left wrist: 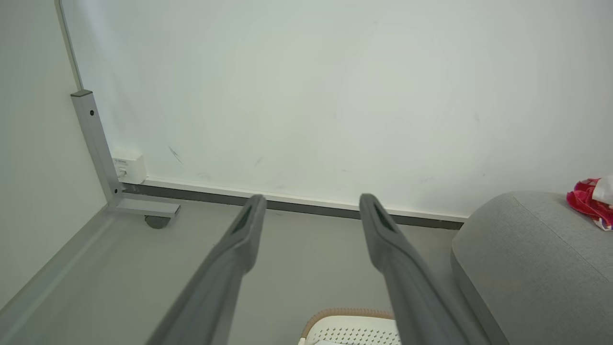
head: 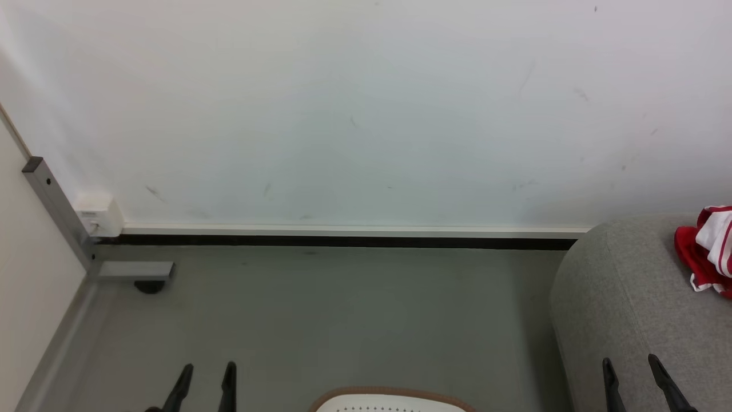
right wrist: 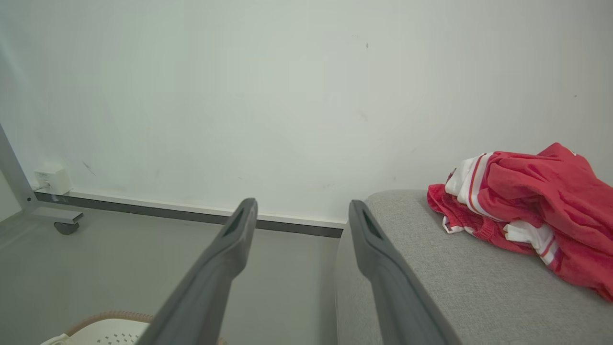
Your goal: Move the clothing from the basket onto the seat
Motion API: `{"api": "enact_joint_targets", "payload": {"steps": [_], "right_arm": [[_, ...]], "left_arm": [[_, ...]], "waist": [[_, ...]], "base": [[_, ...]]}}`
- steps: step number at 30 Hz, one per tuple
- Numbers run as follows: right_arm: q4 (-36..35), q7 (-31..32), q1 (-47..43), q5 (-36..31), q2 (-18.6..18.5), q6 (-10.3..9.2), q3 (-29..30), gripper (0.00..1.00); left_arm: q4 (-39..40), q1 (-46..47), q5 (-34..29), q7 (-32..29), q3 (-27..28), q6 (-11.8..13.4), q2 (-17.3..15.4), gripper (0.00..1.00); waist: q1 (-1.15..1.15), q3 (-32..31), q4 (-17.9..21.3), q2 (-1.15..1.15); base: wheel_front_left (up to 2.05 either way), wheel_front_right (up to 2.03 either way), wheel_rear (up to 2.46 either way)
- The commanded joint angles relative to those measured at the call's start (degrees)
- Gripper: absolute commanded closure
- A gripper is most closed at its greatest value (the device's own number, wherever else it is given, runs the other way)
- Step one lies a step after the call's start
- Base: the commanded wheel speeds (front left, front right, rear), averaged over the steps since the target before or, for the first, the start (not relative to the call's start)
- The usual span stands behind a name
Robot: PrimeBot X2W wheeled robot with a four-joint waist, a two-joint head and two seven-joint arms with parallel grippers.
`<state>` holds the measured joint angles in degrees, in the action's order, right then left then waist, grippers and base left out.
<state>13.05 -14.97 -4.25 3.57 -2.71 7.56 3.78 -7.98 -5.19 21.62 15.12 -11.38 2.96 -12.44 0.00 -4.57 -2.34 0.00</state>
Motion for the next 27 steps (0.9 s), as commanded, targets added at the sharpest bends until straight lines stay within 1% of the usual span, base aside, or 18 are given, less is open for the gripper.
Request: {"api": "enact_joint_targets", "payload": {"steps": [1, 7, 12, 22, 26, 27], "right_arm": [[0.3, -0.1, -0.4, 0.3, -0.2, -0.15, 0.1, 0.00], [0.8, -0.1, -0.5, 0.6, -0.2, -0.15, 0.5, 0.00], [1.1, -0.1, -0.5, 1.1, -0.2, -0.15, 0.4, 0.00], [1.4, -0.1, -0.5, 1.4, -0.2, -0.15, 0.3, 0.00], [1.4, -0.1, -0.2, 1.4, -0.2, -0.15, 0.4, 0.00], [1.5, 0.0, 0.0, 0.8, 0.0, 0.00, 0.3, 1.00]], "left_arm": [[-0.3, -0.6, -0.8, 0.0, 0.5, -0.4, 0.3, 0.00], [-1.6, -0.4, -3.0, 0.0, 2.4, -3.5, 2.3, 0.00], [-2.3, 0.2, -4.8, 0.0, 3.9, -5.3, 3.6, 0.00], [-3.6, 0.4, -7.2, 0.0, 5.7, -7.5, 5.4, 0.00], [-3.3, 0.5, -7.9, 0.0, 5.4, -8.5, 5.7, 0.00], [-3.6, 0.2, -7.3, 0.0, 5.3, -8.5, 5.9, 1.00]], "waist": [[0.00, 0.0, 0.2, 0.00], [0.00, 0.0, 0.8, 0.00], [0.00, -0.1, 1.5, 0.00], [0.00, -0.2, 2.4, 0.00], [0.00, -0.2, 2.6, 0.00], [0.00, -0.2, 2.6, 0.00]], "base": [[0.00, 0.00, 0.00], [0.00, 0.00, 0.00], [0.00, 0.00, 0.00], [0.00, 0.00, 0.00], [0.00, 0.00, 0.00], [0.00, 0.00, 0.00]]}}
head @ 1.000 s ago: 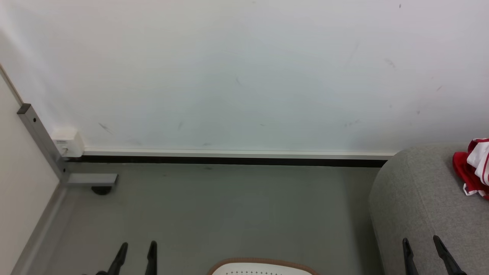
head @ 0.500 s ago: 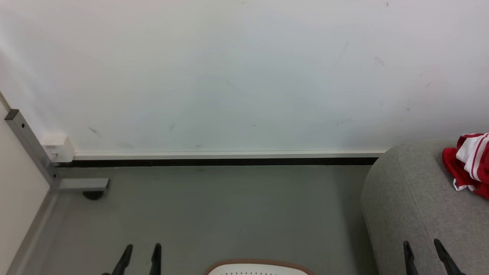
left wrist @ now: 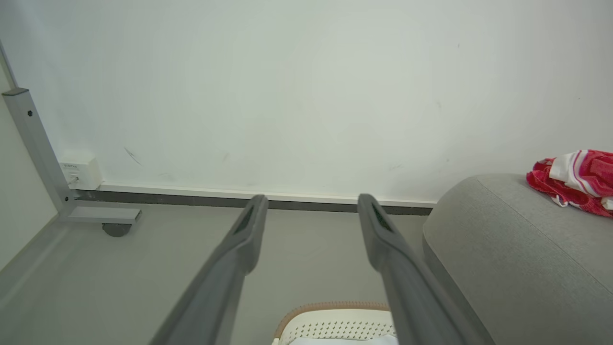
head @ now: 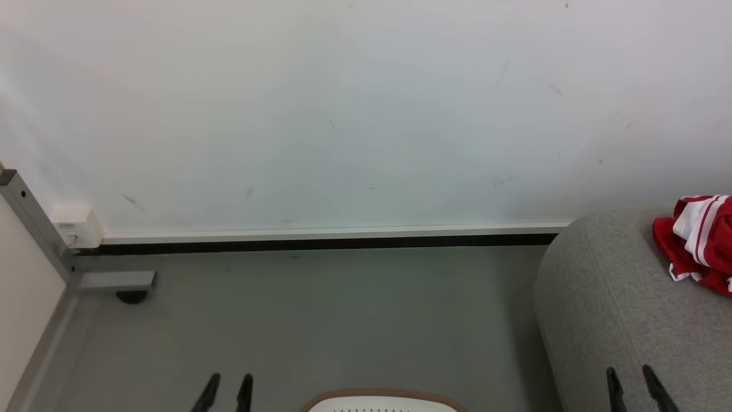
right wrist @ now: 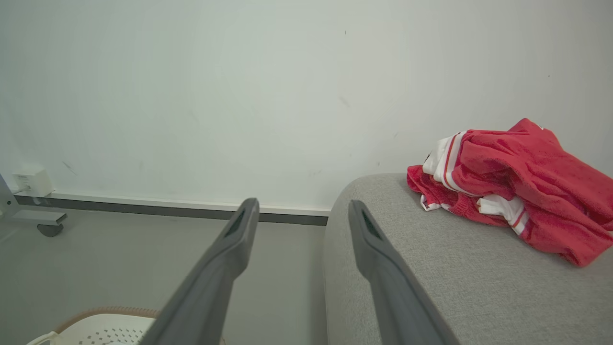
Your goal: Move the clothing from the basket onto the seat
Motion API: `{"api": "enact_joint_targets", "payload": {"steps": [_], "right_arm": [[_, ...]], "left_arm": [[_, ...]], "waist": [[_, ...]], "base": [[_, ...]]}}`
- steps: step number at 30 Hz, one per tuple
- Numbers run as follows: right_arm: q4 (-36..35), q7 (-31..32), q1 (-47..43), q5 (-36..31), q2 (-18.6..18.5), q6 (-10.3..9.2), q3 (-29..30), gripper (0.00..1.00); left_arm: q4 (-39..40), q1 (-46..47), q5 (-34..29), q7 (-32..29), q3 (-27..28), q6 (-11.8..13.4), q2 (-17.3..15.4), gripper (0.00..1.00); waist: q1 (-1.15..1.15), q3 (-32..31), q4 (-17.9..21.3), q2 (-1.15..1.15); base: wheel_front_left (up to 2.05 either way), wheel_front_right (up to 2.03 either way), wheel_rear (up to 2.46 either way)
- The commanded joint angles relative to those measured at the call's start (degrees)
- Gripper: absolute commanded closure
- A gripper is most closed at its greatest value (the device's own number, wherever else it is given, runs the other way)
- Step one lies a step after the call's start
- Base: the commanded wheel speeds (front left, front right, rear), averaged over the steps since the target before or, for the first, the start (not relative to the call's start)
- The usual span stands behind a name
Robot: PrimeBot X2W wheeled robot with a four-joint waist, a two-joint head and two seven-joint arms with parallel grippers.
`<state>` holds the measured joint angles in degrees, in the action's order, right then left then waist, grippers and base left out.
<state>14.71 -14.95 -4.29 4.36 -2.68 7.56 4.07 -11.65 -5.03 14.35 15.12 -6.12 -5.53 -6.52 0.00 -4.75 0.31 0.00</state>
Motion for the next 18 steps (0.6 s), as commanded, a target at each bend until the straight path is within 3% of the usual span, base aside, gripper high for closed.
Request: {"api": "enact_joint_targets", "payload": {"steps": [1, 18], "right_arm": [[0.3, 0.0, 0.0, 0.1, 0.1, 0.00, 0.0, 1.00], [0.8, 4.8, 2.6, 18.5, 0.1, -0.01, 0.8, 1.00]], "left_arm": [[-0.3, -0.1, 0.1, 0.0, 0.0, 0.0, 0.1, 1.00], [-1.0, 2.5, 16.4, -4.8, 2.8, 0.0, 1.0, 1.00]], "waist": [[0.00, 0.0, 0.0, 0.00], [0.00, 0.6, 0.0, 0.00]], "base": [[0.00, 0.00, 0.00], [0.00, 0.00, 0.00]]}}
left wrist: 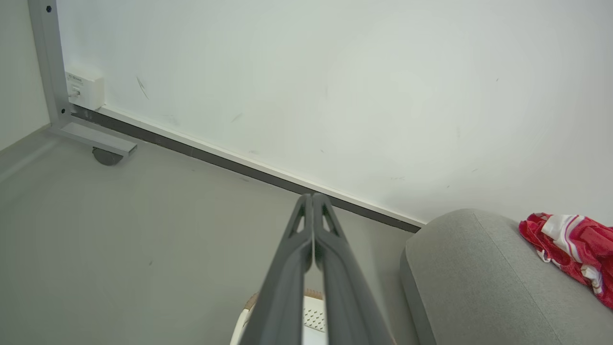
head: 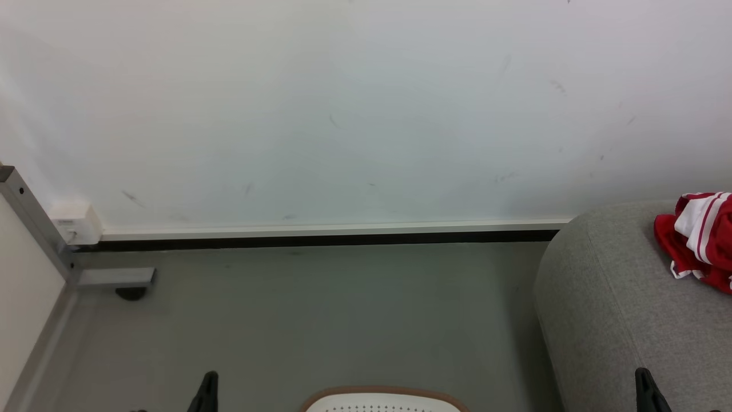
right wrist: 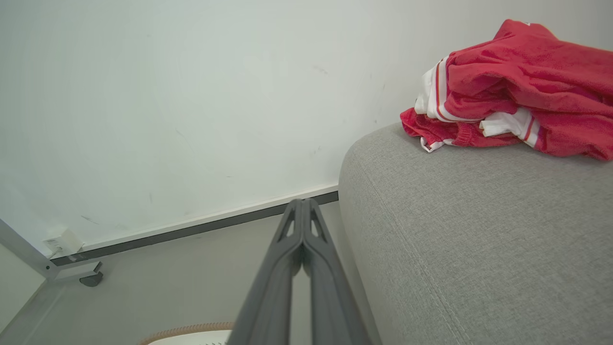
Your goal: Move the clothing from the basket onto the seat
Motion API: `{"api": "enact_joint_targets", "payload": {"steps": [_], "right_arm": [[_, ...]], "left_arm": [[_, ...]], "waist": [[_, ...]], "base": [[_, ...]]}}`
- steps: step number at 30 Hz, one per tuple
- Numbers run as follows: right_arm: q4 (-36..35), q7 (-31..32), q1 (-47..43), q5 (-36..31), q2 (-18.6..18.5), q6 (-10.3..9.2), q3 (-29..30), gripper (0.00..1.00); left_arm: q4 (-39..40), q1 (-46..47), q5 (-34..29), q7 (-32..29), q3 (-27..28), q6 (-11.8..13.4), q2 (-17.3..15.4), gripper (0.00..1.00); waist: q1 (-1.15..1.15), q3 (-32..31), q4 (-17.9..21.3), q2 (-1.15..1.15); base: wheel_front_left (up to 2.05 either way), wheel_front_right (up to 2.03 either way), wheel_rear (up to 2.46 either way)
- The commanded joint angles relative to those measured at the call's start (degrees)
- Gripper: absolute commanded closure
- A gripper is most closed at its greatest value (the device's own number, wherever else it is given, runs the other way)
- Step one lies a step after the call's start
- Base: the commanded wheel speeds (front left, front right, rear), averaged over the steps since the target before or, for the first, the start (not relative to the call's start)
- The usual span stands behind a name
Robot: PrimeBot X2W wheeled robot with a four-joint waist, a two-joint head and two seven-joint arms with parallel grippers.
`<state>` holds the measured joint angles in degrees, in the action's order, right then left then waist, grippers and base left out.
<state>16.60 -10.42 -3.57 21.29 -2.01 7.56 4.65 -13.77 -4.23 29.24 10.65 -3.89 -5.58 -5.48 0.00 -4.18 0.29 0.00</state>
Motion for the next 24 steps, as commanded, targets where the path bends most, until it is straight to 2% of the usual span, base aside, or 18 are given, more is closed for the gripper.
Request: {"api": "enact_joint_targets", "payload": {"steps": [1, 24], "right_arm": [[-1.1, 0.5, 2.0, 2.7, -0.6, -0.01, 0.2, 1.00], [-1.6, 5.5, 4.7, 23.7, -0.8, -0.04, 0.7, 1.00]], "left_arm": [[1.1, 1.8, 2.5, -0.5, 0.7, 0.1, 0.0, 1.00], [2.2, 4.4, 21.3, -5.6, 3.7, 0.7, 0.8, 1.00]], "waist": [[0.00, 0.1, 0.0, 0.00], [0.00, 0.9, -0.1, 0.00]], "base": [[0.00, 0.00, 0.00], [0.00, 0.00, 0.00]]}}
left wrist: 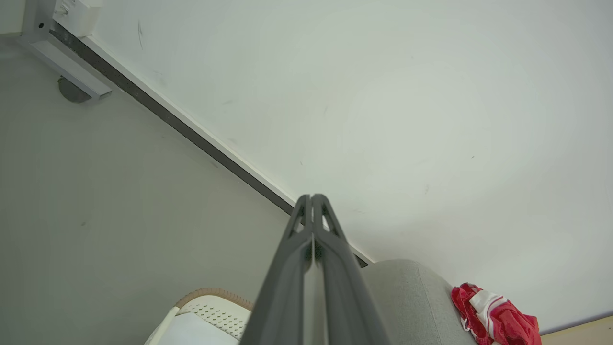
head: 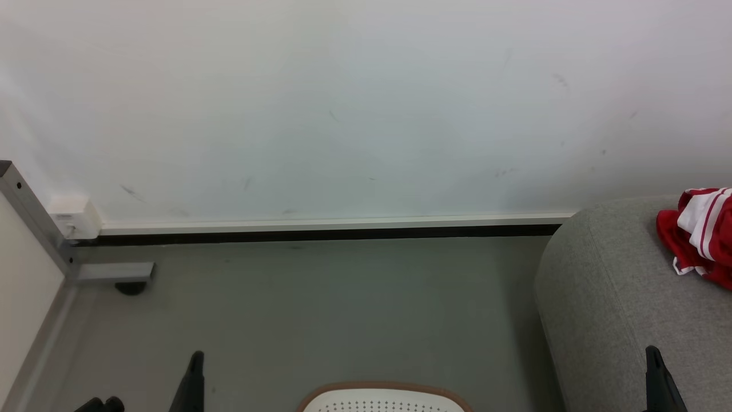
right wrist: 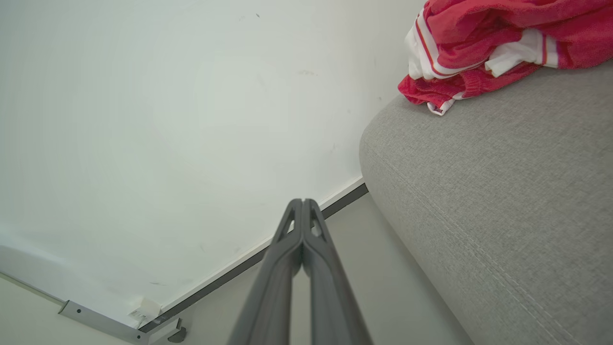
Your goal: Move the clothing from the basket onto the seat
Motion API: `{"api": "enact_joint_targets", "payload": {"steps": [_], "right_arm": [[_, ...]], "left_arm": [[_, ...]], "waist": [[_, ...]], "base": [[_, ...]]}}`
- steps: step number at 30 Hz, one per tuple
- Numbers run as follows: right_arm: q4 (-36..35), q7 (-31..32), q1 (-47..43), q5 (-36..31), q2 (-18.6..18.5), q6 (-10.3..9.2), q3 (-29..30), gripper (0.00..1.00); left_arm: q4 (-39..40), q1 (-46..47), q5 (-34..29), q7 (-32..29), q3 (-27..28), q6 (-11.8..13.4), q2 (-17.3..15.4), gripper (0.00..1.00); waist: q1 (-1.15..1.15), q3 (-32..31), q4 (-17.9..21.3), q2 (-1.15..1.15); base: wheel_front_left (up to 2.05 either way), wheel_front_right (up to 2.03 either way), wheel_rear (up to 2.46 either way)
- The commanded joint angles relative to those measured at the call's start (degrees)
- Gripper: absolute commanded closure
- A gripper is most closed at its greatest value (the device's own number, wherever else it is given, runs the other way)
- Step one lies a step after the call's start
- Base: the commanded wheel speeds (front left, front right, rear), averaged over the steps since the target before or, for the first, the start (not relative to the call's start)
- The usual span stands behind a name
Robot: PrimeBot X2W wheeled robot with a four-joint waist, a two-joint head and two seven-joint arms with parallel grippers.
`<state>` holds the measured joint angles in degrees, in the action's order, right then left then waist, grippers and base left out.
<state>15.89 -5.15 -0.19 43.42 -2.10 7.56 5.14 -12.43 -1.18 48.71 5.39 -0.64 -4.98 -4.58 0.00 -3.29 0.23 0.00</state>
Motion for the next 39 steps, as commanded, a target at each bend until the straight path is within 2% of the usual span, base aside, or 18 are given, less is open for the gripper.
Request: {"api": "enact_joint_targets", "payload": {"steps": [1, 39], "right_arm": [[-0.9, 0.4, 1.5, 2.5, -0.7, -0.04, 0.2, 1.00], [-1.1, 6.4, 5.0, 27.4, -1.0, -0.08, 0.8, 1.00]], "left_arm": [[0.9, 1.5, 2.5, -0.5, 0.5, 0.1, -0.1, 1.00], [1.5, 4.8, 24.4, -6.6, 4.2, 0.5, 0.9, 1.00]], "waist": [[0.00, 0.1, 0.0, 0.00], [0.00, 1.4, -0.1, 0.00]], "base": [[0.00, 0.00, 0.00], [0.00, 0.00, 0.00]]}}
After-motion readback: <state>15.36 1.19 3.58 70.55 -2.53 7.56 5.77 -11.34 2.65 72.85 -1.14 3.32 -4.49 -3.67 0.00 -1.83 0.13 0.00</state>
